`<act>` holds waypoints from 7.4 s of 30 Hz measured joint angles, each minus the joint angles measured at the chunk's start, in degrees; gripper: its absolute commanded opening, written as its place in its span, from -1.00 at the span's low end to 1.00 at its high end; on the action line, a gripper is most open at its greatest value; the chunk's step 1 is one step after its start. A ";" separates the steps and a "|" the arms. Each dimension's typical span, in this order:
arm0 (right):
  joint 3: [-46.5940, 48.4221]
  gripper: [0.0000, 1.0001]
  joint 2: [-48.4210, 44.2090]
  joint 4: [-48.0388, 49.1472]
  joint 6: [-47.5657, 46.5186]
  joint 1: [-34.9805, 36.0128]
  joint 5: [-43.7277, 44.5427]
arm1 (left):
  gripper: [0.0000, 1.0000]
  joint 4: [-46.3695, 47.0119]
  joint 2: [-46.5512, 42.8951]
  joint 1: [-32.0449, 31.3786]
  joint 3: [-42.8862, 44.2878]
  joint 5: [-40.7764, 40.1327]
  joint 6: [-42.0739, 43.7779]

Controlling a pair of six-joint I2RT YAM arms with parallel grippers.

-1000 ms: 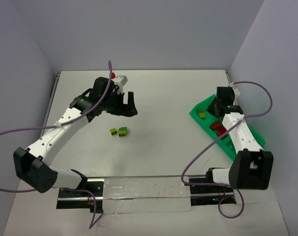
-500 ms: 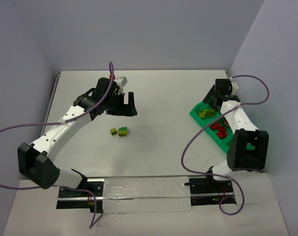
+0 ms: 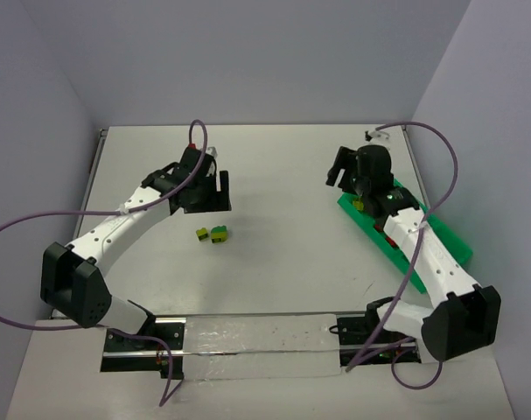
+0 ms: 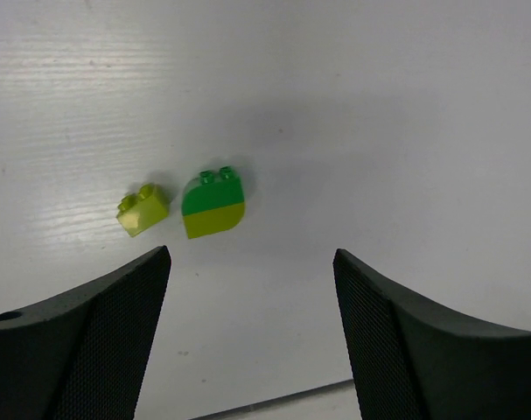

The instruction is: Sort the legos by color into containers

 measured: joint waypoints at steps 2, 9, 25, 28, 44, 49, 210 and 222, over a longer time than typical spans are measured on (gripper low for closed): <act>-1.57 0.62 -1.65 0.51 -0.33 4.27 -0.50 | 0.64 0.12 0.33 0.41 -1.47 -2.05 -0.86; -6.46 0.63 -1.71 -1.08 -0.20 8.96 -0.92 | 0.63 0.35 2.70 4.58 -7.51 -7.52 -5.68; -6.52 0.63 -0.38 -1.29 -0.51 9.07 -2.16 | 0.25 2.28 9.44 5.14 -9.77 -12.36 -21.77; -6.52 0.64 -0.38 -1.29 -0.57 9.07 -2.29 | 0.23 2.95 10.27 5.14 -11.00 -12.36 -22.99; -6.52 0.64 -0.23 -1.67 -0.57 9.07 -2.38 | -0.99 3.05 10.85 4.92 -11.96 -13.03 -22.81; -6.52 0.64 -0.28 -1.70 -0.54 9.07 -1.75 | -1.00 1.80 8.54 1.39 -3.41 -13.57 -17.61; 3.83 0.52 9.44 0.76 -2.44 5.16 -1.36 | 0.89 0.70 5.67 -2.20 -7.38 -9.01 -5.20; 0.56 0.53 4.80 -1.22 -2.31 5.04 -0.62 | 0.89 4.52 13.84 -2.43 -7.33 -7.79 -8.07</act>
